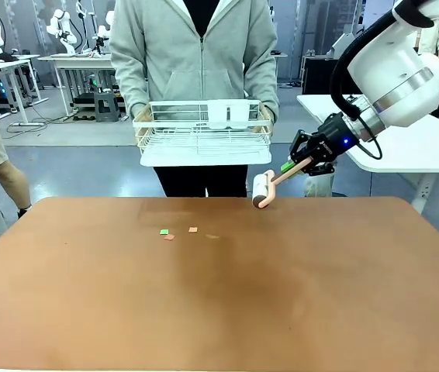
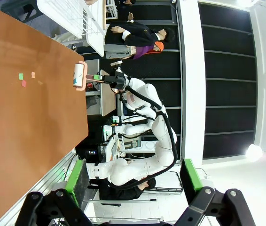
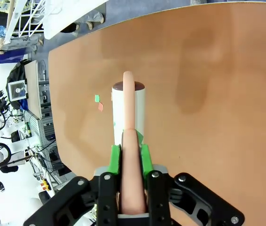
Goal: Clean the table.
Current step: Clean the table with the Lint Roller when the human lifts the Dish drying rack.
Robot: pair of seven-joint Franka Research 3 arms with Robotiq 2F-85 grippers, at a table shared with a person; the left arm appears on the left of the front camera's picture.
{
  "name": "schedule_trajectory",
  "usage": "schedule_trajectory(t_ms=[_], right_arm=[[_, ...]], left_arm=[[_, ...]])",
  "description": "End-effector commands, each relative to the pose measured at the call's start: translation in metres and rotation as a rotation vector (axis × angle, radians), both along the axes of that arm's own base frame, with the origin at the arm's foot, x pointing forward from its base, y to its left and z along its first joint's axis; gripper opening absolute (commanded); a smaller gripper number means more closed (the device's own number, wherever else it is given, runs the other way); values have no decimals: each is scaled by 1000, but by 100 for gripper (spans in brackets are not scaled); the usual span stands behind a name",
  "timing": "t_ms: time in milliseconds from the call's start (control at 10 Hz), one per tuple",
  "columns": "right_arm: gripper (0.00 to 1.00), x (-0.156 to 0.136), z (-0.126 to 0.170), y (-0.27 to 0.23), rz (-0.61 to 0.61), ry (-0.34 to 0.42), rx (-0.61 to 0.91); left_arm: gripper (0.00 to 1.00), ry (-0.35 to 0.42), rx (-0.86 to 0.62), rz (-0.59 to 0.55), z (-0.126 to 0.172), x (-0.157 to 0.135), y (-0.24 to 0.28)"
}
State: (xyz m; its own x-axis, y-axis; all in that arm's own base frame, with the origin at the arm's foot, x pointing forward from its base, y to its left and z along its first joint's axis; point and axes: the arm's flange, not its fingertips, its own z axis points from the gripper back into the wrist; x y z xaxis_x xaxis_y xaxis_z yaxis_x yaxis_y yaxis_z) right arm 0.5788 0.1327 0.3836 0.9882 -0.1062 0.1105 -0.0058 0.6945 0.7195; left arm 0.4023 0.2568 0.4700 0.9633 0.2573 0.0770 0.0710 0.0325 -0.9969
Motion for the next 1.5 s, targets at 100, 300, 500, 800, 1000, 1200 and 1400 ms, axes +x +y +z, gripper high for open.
schedule_trajectory(t_ms=[100, 300, 500, 800, 1000, 1200, 1400], right_arm=[[21, -5, 2, 1, 7, 1, 5], [21, 11, -21, -3, 27, 22, -5], [21, 51, -42, 9, 91, 60, 8], [21, 67, -60, 43, 107, 104, 5], [21, 60, -80, 53, 97, 94, 45], [21, 63, -92, 61, 89, 134, 85], [21, 58, -96, 68, 133, 162, 78]], left_arm=[[100, 1, -2, -7, 1, -4, 2], [100, 1, -2, -7, 1, -4, 2], [100, 1, -2, -7, 1, -4, 2], [100, 1, -2, -7, 1, -4, 2], [100, 1, -2, -7, 1, -4, 2], [100, 1, -2, -7, 1, -4, 2], [100, 1, -2, -7, 1, -4, 2]])
